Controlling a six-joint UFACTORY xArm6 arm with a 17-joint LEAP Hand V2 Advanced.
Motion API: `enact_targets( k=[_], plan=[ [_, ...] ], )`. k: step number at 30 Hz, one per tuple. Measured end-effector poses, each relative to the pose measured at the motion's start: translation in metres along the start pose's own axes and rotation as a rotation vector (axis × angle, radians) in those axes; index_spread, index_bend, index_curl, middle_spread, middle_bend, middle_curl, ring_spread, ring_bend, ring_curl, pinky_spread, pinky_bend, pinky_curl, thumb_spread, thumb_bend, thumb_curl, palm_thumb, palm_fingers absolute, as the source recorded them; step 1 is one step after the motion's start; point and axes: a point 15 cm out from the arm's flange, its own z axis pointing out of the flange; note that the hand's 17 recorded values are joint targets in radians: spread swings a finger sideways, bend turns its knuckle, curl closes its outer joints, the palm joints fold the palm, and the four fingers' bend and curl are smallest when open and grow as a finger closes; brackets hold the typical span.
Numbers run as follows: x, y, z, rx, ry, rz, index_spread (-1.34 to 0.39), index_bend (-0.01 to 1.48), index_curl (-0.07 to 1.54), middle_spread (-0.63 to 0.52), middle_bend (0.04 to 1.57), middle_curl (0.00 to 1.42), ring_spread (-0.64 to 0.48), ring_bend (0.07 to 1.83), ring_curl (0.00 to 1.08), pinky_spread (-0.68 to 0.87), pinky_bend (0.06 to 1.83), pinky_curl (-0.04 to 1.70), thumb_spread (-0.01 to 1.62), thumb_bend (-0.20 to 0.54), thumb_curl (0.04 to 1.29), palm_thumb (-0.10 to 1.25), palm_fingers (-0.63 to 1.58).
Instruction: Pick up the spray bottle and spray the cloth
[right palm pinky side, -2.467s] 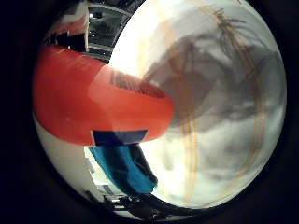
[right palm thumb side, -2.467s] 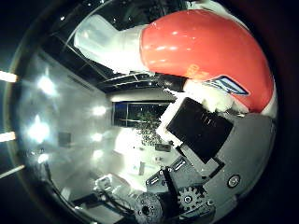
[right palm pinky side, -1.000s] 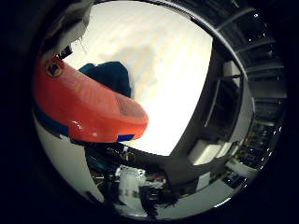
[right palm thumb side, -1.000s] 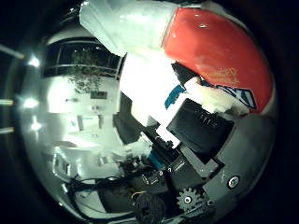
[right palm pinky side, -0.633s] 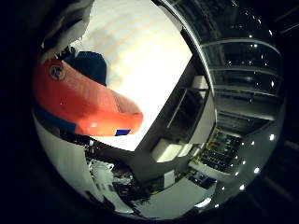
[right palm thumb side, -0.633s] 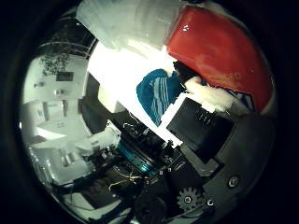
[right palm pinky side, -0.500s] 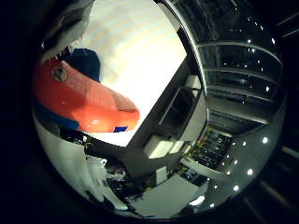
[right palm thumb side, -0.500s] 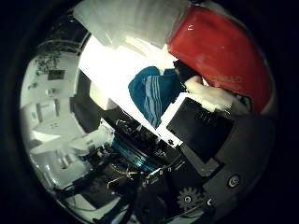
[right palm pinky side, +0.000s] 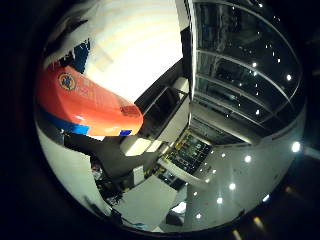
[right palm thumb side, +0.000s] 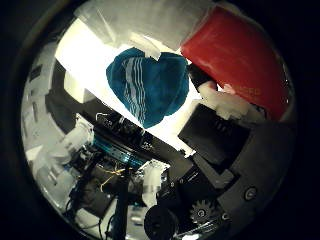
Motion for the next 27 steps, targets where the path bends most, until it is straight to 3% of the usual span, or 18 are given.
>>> enact_targets(
  k=[21, 27],
  plan=[
    [-0.018, -0.002, 0.001, -0.018, -0.009, -0.013, -0.25, 1.08, 0.97, -0.1, 1.43, 0.72, -0.23, 1.32, 0.87, -0.14, 1.0, 1.6, 0.72, -0.018, 0.91, 1.02, 1.11],
    [-0.036, -0.004, -0.02, 0.068, -0.172, 0.013, -0.25, 1.07, 0.97, -0.1, 1.43, 0.72, -0.23, 1.32, 0.87, -0.14, 1.0, 1.6, 0.72, -0.018, 0.91, 1.02, 1.1]
  ],
)
